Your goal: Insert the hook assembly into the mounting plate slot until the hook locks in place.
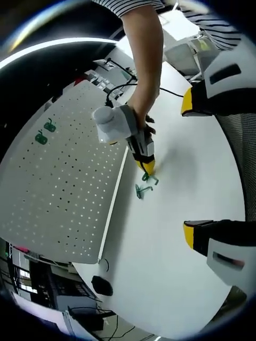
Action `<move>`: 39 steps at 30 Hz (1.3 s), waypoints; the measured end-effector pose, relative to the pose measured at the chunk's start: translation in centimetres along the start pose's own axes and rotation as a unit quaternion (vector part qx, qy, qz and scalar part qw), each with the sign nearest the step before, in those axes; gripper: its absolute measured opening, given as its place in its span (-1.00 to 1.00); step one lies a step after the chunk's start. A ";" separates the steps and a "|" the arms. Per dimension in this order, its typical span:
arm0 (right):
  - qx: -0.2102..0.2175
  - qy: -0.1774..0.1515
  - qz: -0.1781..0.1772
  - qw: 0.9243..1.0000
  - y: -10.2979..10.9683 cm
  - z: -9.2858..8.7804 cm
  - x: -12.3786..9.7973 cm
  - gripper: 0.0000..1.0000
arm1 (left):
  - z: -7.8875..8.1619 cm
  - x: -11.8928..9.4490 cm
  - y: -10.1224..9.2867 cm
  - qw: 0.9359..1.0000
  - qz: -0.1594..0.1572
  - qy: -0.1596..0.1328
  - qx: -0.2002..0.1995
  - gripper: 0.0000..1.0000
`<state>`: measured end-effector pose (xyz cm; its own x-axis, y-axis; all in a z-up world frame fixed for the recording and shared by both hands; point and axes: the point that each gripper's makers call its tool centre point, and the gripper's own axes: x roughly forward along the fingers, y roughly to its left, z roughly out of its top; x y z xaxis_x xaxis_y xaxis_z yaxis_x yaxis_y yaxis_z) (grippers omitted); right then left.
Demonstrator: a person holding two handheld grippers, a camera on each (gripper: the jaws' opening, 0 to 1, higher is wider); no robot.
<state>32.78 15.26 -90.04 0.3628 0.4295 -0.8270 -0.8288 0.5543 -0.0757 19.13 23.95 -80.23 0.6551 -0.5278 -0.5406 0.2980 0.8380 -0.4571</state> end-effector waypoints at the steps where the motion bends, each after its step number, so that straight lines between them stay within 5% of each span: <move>1: 0.000 0.000 0.000 1.000 0.0 0.0 0.0 -0.96 | 0.0 0.0 0.0 1.000 -0.001 0.001 0.000 0.63; 17: 0.039 -0.050 -0.027 0.998 -0.8 1.2 -2.6 -1.00 | 0.9 -0.1 -0.1 1.000 -0.004 0.000 0.001 0.60; 24: 0.046 -0.083 -0.050 0.994 -0.7 2.1 -4.9 -1.00 | 3.0 0.1 0.0 1.000 -0.005 -0.011 0.012 0.60; 39: 0.108 -0.183 -0.097 0.972 -0.2 4.1 -11.3 -1.00 | 6.6 1.6 -2.6 0.999 -0.044 -0.026 0.014 0.54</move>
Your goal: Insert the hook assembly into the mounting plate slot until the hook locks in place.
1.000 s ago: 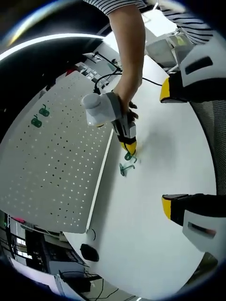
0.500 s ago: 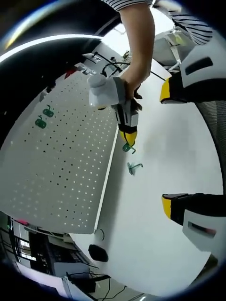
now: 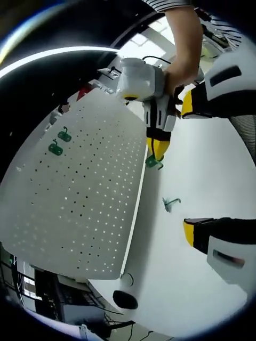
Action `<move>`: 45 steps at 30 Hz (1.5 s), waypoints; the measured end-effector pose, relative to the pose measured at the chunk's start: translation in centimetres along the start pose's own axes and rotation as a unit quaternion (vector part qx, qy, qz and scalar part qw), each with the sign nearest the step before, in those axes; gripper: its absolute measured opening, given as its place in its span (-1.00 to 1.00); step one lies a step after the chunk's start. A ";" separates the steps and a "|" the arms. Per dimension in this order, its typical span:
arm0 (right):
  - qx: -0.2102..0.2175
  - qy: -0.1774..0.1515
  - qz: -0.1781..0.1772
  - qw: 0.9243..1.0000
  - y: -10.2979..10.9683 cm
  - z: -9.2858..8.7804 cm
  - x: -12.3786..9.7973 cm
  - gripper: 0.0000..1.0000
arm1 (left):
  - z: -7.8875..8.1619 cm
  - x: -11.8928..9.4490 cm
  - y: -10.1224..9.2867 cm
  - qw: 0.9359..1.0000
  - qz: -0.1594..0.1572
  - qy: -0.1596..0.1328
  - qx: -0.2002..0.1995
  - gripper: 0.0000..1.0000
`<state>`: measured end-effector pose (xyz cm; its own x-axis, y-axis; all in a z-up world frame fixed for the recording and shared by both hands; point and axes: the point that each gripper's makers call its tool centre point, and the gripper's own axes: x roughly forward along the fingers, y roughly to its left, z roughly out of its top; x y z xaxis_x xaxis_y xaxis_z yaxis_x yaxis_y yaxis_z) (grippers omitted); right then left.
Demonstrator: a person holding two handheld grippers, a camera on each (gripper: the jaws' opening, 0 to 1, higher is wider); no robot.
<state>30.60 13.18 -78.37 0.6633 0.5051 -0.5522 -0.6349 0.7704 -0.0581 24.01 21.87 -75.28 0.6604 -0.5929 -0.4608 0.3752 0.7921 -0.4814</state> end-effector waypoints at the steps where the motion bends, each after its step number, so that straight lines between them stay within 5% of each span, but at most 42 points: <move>1: 0.007 -0.008 -0.002 1.000 0.1 0.3 -0.4 -1.00 | 0.3 0.1 -0.2 1.000 -0.003 -0.002 -0.002 0.54; 13: 0.040 -0.095 -0.012 0.995 2.0 3.5 -4.6 -1.00 | 2.1 0.5 -2.3 0.999 -0.037 -0.012 -0.014 0.47; 24: 0.064 -0.163 -0.025 0.984 3.5 5.2 -7.6 -1.00 | 3.6 0.6 -5.0 0.996 -0.083 -0.032 -0.033 0.19; 45: 0.102 -0.206 -0.021 0.973 4.5 6.8 -9.2 -1.00 | 4.8 0.5 -7.9 0.987 -0.147 -0.054 -0.048 -0.44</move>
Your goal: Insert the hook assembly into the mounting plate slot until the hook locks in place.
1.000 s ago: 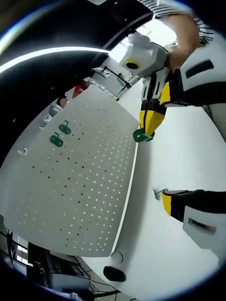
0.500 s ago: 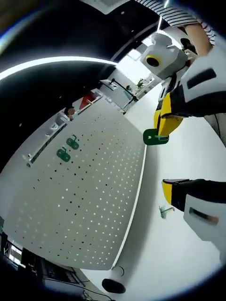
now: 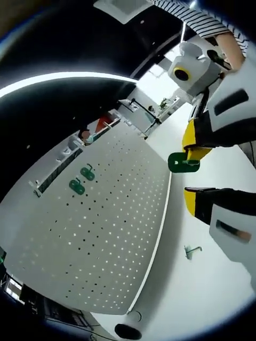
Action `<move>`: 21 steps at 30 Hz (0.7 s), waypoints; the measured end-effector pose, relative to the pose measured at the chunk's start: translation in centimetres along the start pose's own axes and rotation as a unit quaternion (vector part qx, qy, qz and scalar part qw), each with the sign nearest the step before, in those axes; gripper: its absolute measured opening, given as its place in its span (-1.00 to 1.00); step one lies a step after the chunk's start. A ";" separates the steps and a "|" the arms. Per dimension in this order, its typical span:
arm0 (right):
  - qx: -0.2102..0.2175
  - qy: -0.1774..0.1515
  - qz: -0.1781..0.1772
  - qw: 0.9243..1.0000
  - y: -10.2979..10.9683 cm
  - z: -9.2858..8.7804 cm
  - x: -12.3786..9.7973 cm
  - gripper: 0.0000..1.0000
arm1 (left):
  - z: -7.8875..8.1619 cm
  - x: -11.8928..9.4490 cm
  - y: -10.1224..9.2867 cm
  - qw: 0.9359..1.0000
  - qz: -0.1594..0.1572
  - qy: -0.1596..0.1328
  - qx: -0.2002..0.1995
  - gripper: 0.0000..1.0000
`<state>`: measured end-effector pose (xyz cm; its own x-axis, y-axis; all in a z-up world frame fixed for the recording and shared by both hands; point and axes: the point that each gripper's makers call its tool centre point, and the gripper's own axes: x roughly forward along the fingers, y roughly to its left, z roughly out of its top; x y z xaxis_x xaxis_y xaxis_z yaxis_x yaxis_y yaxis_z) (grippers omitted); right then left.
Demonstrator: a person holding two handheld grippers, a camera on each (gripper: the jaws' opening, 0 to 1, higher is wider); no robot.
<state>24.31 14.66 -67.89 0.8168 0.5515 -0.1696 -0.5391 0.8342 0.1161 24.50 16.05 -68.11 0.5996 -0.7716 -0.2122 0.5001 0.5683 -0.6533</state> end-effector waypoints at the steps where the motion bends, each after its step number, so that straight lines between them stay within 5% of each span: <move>1: 0.001 -0.001 0.001 1.000 0.0 0.1 0.0 -1.00 | 0.1 0.0 -0.1 1.000 -0.003 -0.002 -0.004 -0.49; 21: 0.020 -0.016 0.006 1.000 0.6 1.0 -0.3 -1.00 | 0.8 -0.4 -1.3 0.999 -0.032 -0.015 -0.014 -0.92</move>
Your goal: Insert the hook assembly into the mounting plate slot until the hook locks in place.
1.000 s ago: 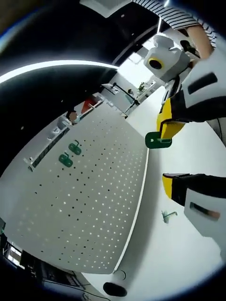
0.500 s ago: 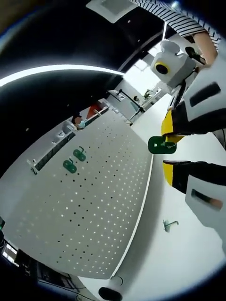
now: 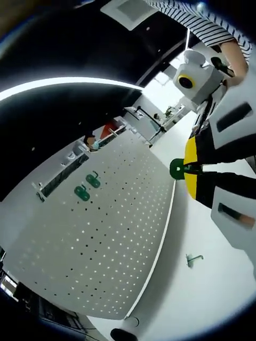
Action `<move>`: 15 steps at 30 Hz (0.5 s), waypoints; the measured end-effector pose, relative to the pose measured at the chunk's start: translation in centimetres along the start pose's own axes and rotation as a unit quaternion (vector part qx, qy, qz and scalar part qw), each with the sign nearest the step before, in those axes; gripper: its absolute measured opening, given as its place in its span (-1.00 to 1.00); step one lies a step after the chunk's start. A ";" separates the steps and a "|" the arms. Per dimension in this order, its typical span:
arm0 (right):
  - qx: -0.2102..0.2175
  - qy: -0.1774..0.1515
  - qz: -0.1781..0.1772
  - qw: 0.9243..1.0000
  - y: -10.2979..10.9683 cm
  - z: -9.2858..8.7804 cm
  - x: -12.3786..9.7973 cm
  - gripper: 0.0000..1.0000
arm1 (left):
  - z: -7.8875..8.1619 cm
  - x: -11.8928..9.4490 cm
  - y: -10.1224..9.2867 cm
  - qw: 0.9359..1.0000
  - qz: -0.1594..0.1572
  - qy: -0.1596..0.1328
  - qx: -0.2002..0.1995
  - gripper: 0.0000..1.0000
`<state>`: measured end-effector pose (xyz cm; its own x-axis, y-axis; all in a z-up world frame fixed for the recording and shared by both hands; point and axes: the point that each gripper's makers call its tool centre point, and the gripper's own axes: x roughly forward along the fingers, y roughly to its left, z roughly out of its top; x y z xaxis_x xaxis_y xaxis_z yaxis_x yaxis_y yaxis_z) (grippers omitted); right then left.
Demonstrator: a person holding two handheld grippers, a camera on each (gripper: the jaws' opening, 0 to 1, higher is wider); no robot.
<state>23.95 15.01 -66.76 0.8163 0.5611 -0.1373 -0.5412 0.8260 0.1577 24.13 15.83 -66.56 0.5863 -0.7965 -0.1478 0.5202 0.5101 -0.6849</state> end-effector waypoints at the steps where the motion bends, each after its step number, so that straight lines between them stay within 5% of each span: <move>1: 0.002 -0.001 0.000 1.000 0.0 0.0 0.0 -1.00 | 0.0 0.0 0.0 1.000 -0.001 0.000 -0.001 -0.92; 15: 0.005 0.005 0.003 1.000 0.2 -0.3 0.3 -1.00 | -0.2 -0.1 0.4 1.000 0.001 0.006 -0.022 -0.96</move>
<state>24.02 15.33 -67.10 0.8109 0.5667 -0.1459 -0.5442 0.8219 0.1683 24.15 16.01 -66.93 0.5799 -0.7995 -0.1567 0.4915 0.4967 -0.7153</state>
